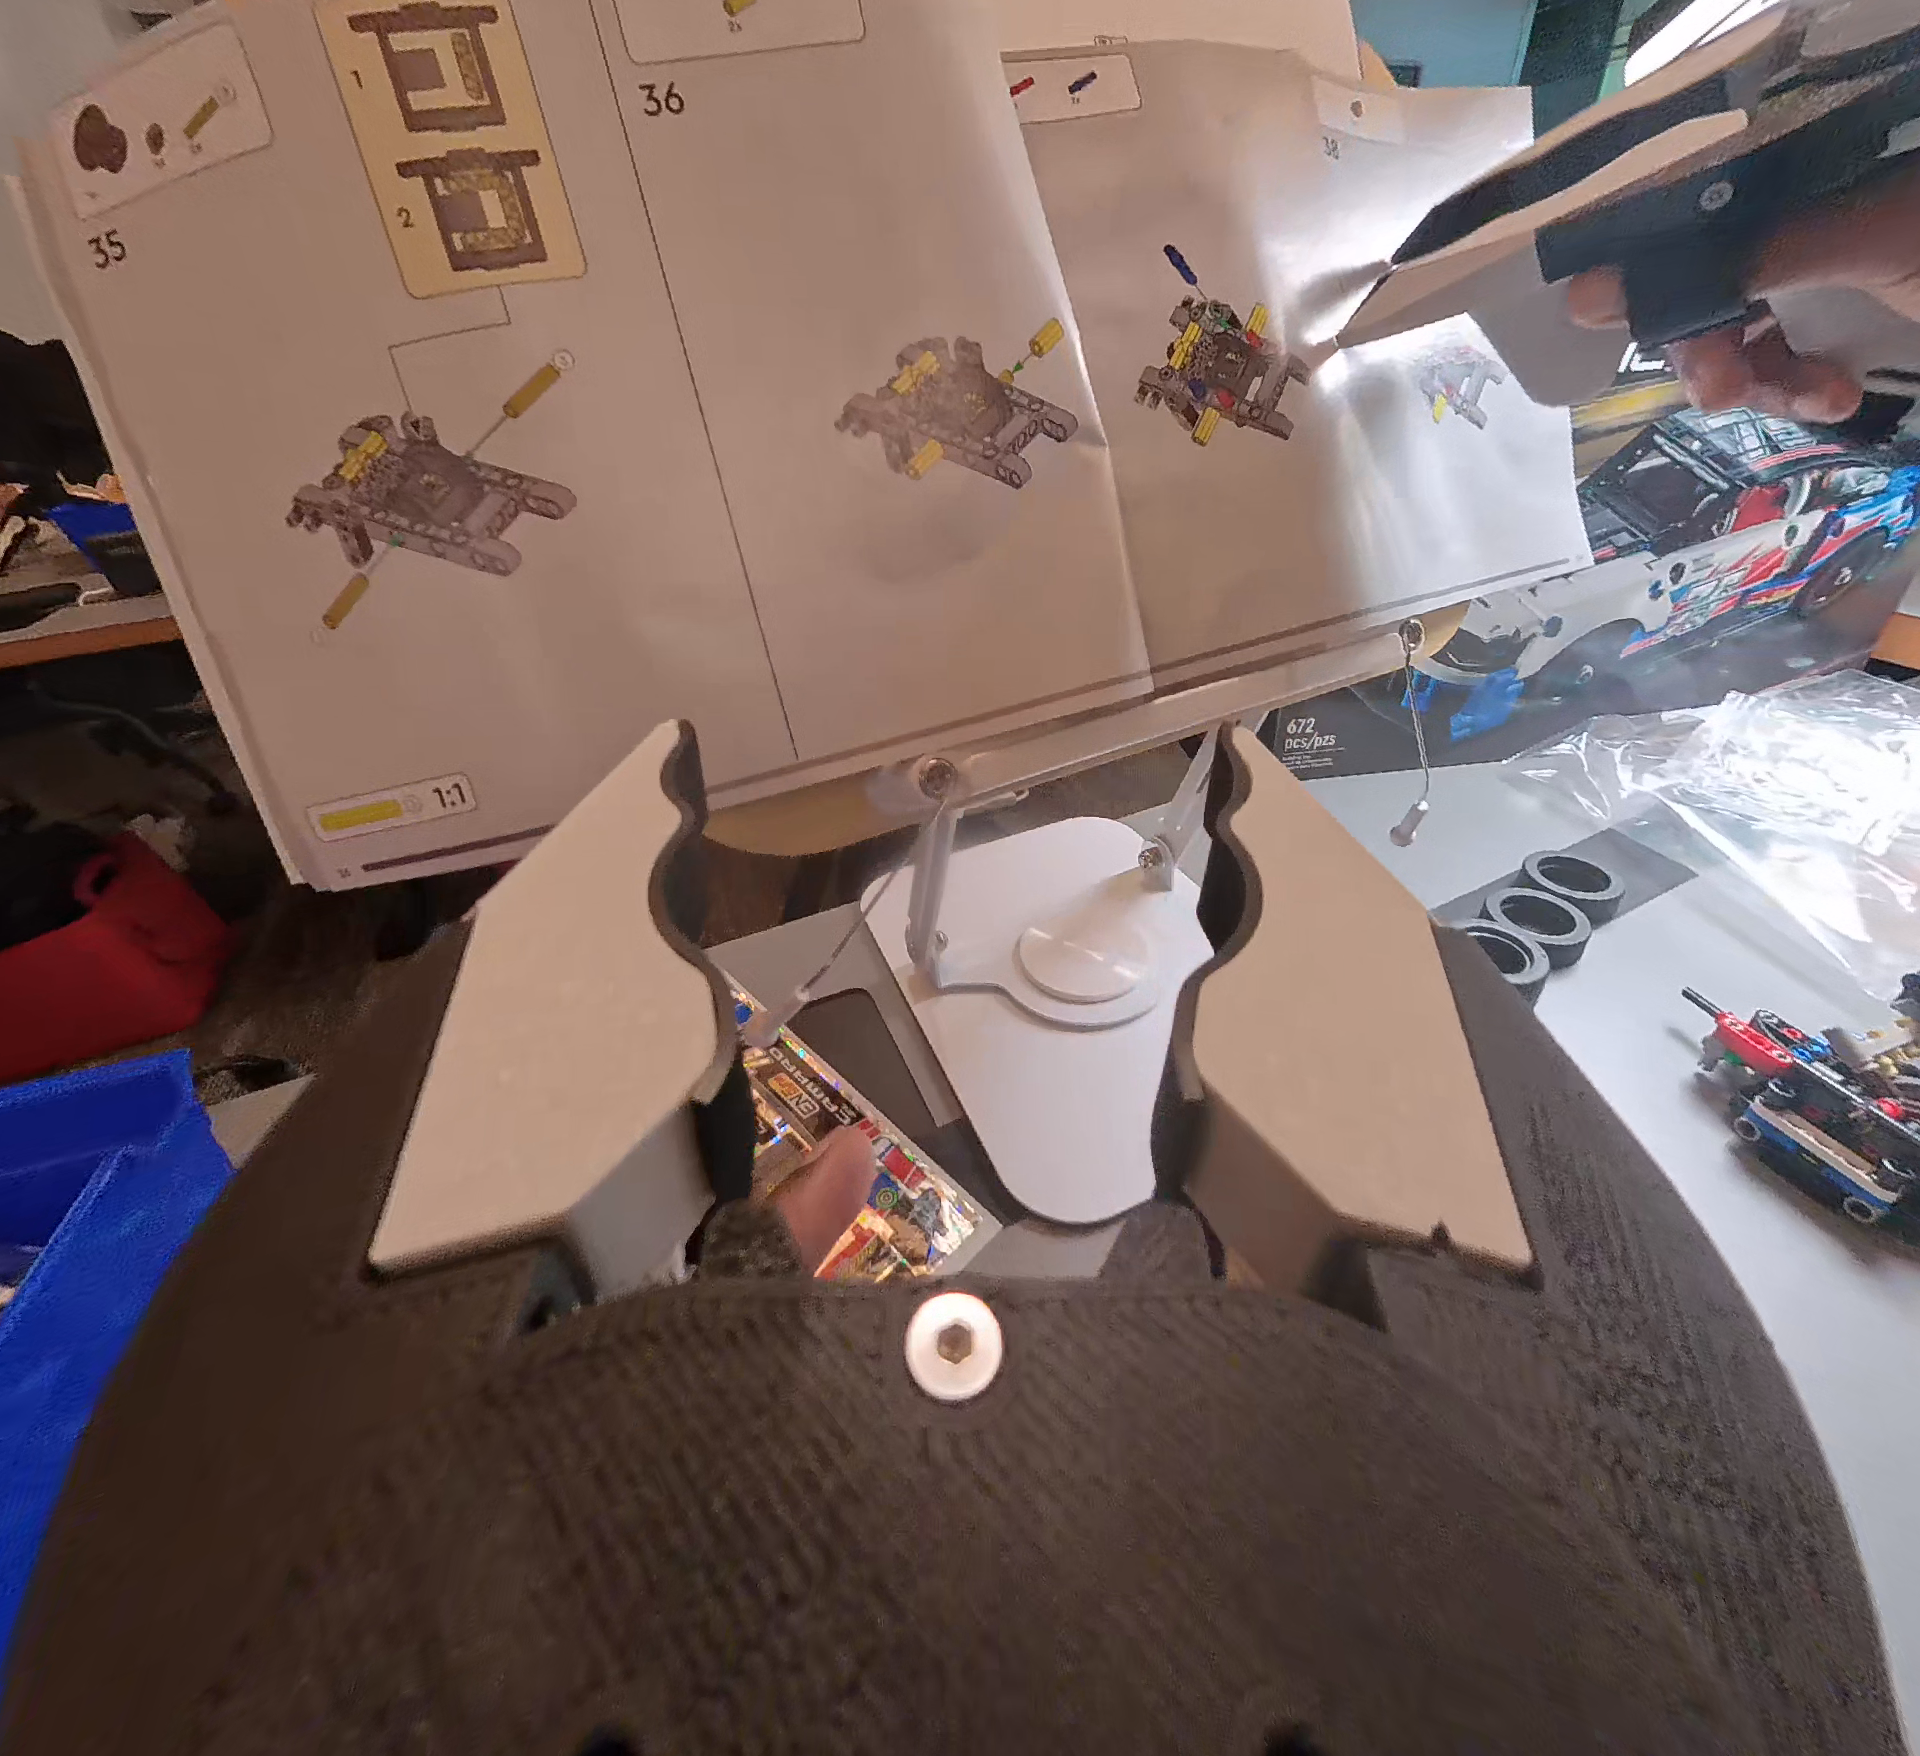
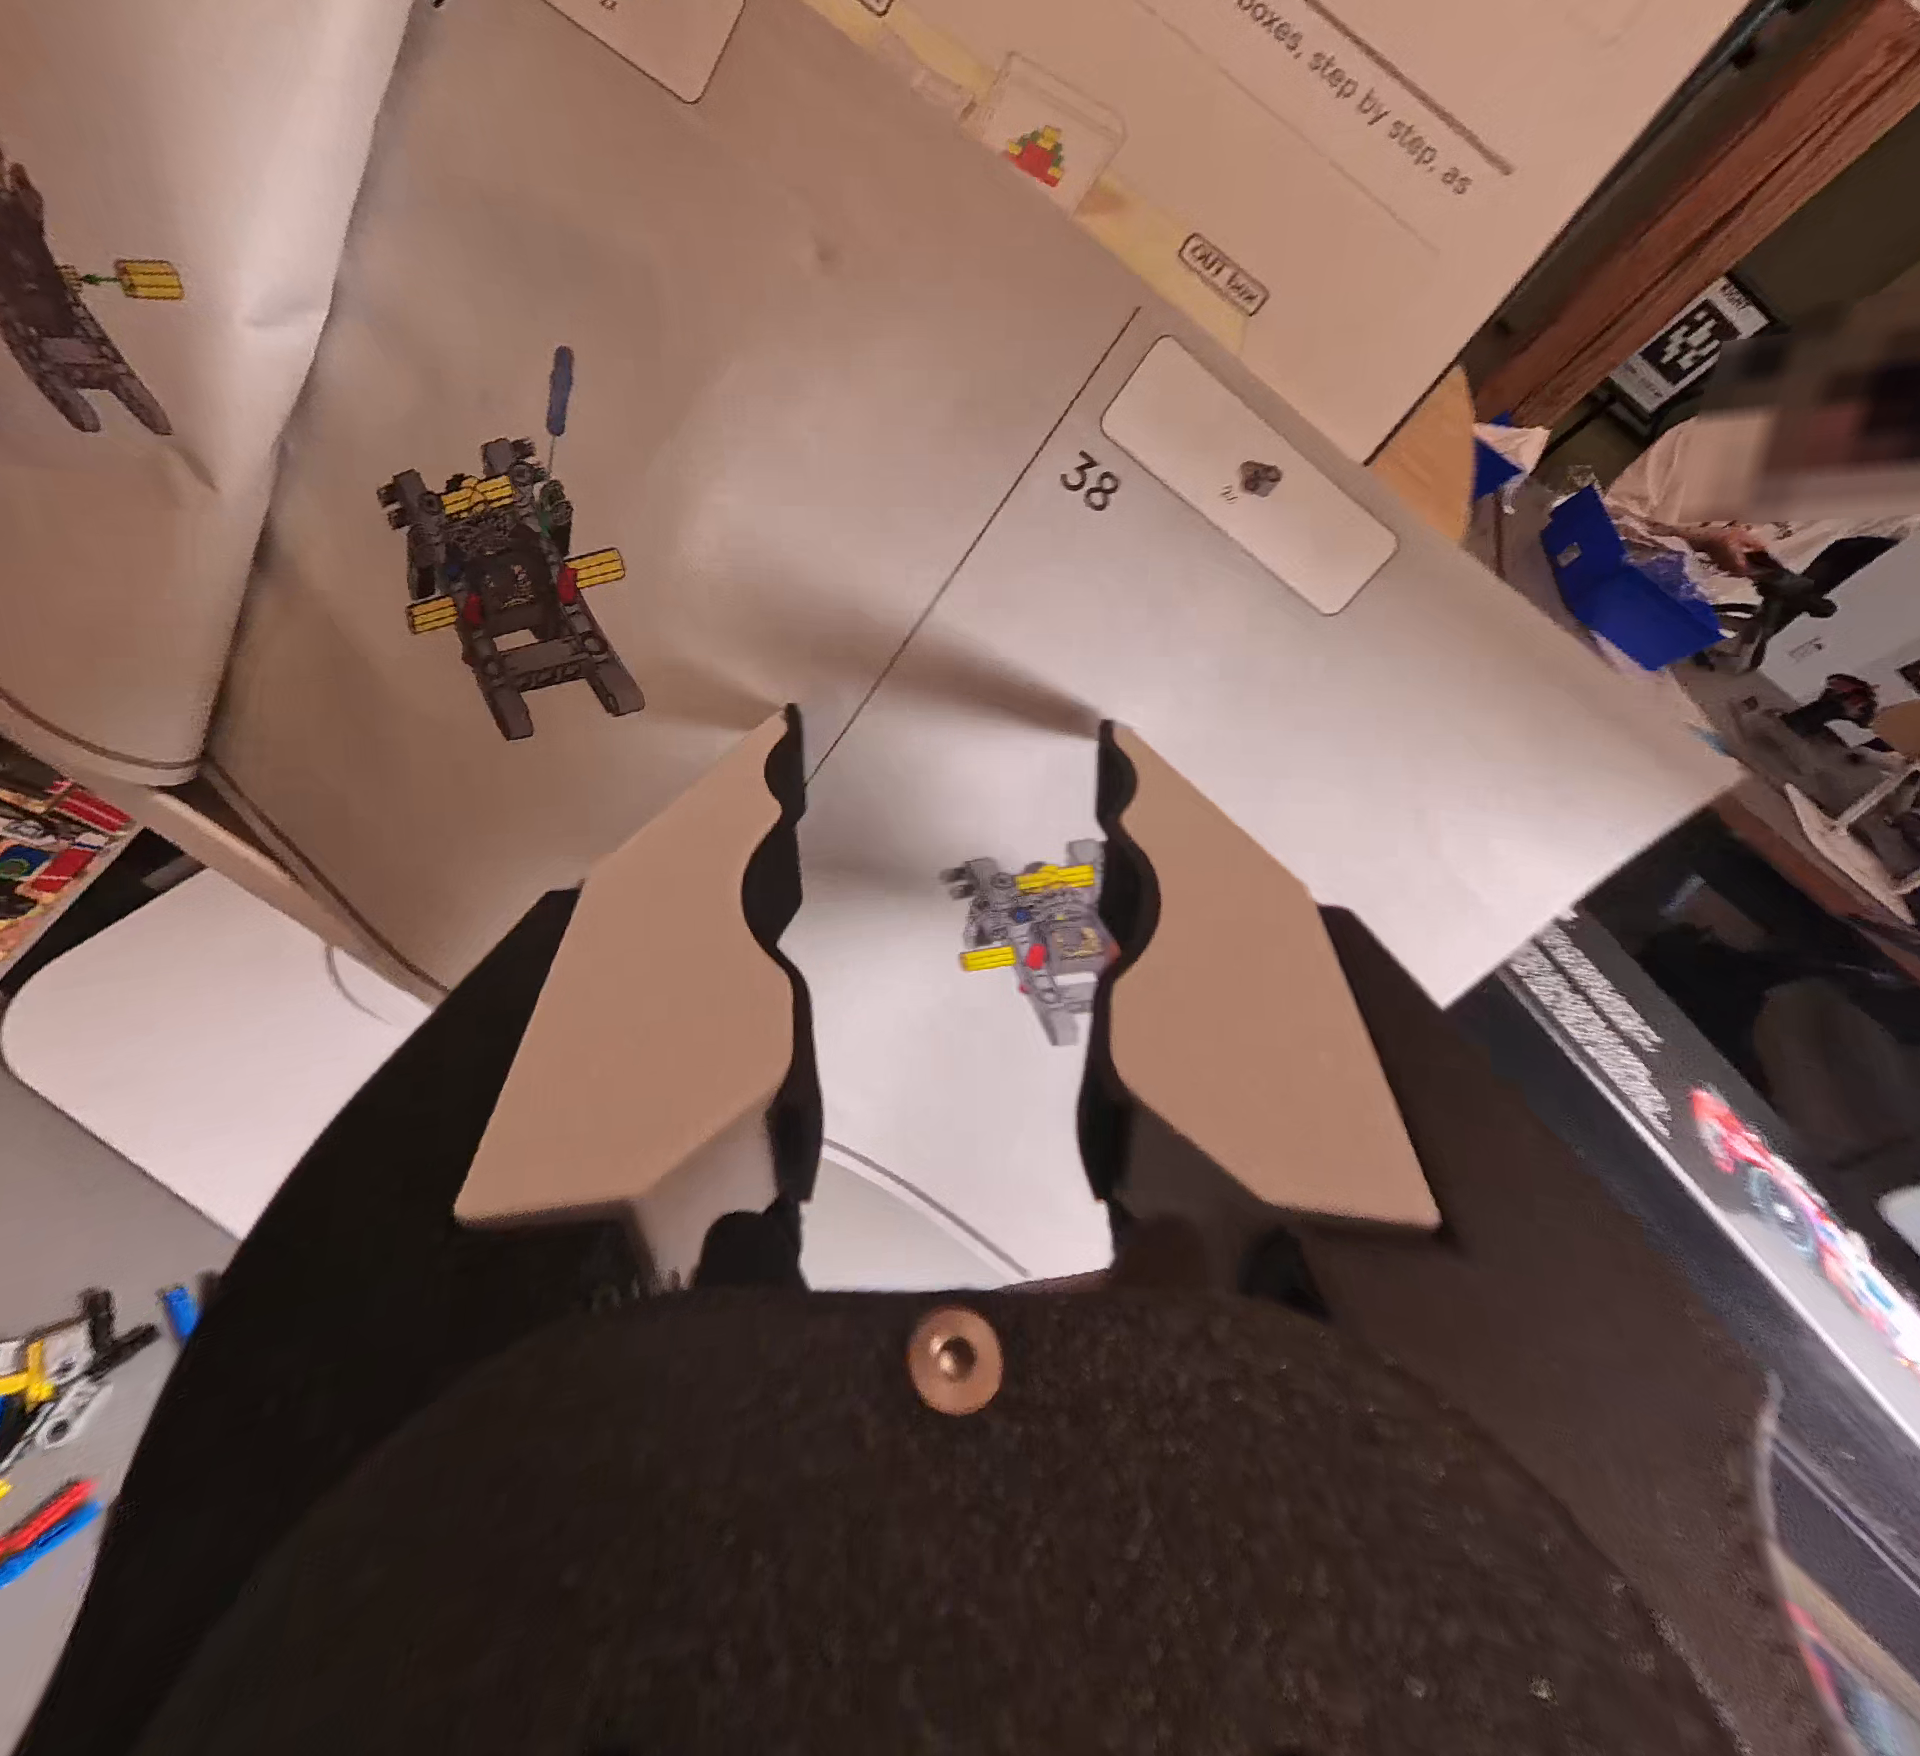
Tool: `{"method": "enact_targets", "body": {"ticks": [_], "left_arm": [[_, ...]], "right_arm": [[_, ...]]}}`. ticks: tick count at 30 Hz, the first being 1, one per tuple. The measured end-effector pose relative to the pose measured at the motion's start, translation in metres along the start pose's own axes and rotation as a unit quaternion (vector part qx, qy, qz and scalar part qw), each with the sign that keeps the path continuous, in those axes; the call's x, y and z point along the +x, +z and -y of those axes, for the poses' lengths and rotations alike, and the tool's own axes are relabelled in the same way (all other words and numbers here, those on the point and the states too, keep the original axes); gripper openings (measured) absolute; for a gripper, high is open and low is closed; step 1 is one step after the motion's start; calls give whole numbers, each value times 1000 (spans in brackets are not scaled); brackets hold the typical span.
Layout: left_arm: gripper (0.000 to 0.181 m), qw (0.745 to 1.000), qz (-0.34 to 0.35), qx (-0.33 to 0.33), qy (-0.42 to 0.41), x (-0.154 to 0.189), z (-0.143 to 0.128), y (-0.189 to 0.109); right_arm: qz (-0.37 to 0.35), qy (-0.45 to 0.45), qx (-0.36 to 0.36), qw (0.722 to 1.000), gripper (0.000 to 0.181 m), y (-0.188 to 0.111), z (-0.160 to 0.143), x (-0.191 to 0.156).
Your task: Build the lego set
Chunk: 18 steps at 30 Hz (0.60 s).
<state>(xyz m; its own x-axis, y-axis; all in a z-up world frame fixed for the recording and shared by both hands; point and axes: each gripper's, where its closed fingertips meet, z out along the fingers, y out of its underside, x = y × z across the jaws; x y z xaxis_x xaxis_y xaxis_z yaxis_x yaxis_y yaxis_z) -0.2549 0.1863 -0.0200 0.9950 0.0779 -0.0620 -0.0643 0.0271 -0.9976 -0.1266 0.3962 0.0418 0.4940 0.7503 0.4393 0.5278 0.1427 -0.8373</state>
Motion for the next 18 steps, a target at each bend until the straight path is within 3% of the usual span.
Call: {"method": "enact_targets", "body": {"ticks": [5, 8, 15, 16, 18], "left_arm": [[105, 1000, -4, 2, -14, 2, -5, -8], [109, 1000, -12, 2, -20, 6, -10, -9], [106, 999, -21, 3, -36, 6, -19, -12], [105, 999, -20, 1, -35, 6, -20, -12], [104, 999, -20, 2, -36, 6, -19, -12]], "right_arm": [[-37, 71, 22, 997, 108, -5, 12, 42], [4, 80, -24, 997, 125, 8, -4, 28], [-26, 65, -3, 998, 112, 9, -2, 18], [-31, 61, 1, 998, 104, 9, -1, 16], [-27, 49, 10, 998, 70, 7, 2, 7]]}}
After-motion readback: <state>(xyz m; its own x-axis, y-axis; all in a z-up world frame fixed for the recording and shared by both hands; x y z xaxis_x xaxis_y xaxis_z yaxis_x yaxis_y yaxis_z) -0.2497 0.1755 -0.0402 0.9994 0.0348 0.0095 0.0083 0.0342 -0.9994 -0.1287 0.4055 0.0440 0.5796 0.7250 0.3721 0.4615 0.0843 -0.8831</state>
